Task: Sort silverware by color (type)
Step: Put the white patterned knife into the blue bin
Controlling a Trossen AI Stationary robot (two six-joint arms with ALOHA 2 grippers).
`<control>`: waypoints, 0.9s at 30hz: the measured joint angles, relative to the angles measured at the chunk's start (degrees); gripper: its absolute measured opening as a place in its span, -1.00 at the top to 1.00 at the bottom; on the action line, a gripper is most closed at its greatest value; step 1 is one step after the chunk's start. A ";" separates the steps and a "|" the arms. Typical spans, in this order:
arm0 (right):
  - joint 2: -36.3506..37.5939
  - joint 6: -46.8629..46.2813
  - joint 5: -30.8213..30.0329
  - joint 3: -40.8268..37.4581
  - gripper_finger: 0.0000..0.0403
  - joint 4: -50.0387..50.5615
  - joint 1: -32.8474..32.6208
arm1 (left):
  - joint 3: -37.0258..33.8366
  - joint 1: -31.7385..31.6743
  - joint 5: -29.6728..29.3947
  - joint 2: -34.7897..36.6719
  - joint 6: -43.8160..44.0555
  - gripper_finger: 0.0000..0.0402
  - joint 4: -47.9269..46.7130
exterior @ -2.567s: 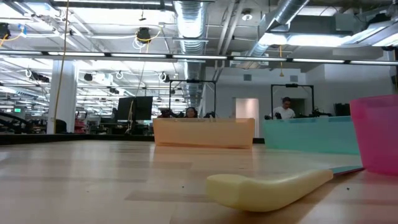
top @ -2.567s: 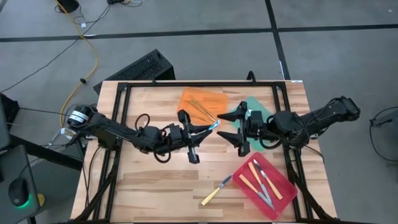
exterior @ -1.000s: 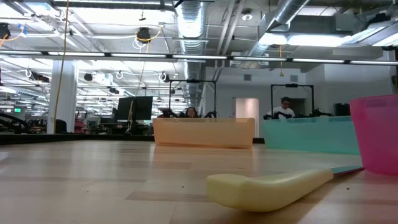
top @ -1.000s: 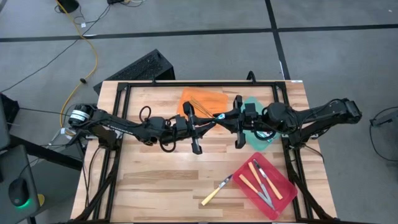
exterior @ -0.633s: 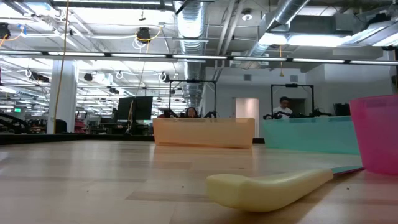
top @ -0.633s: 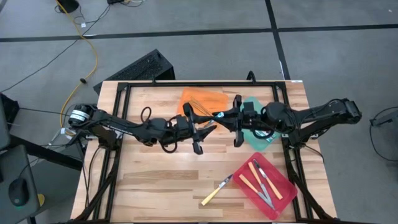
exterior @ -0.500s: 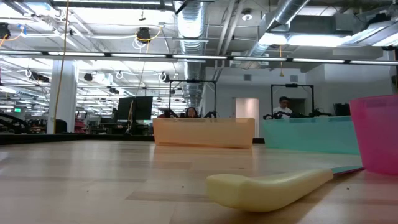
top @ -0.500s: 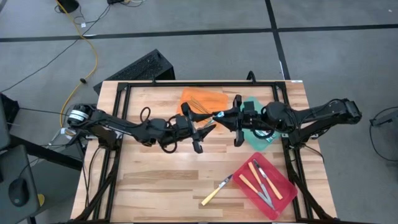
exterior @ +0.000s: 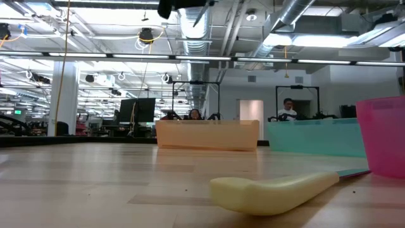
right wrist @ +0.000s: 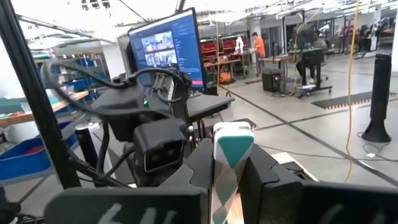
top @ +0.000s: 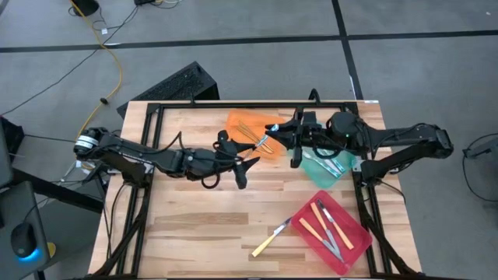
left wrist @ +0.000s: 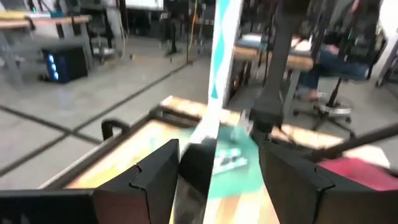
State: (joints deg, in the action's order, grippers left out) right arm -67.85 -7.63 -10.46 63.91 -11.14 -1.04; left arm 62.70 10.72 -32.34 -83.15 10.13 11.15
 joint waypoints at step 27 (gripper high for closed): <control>-0.37 -1.01 8.02 0.21 0.75 19.25 24.45 | -0.09 3.92 2.61 -0.04 24.74 0.00 -26.77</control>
State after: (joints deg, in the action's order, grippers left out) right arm -68.22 -8.65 -2.45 64.12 8.10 23.41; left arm 62.61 14.64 -29.74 -83.20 34.87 -15.62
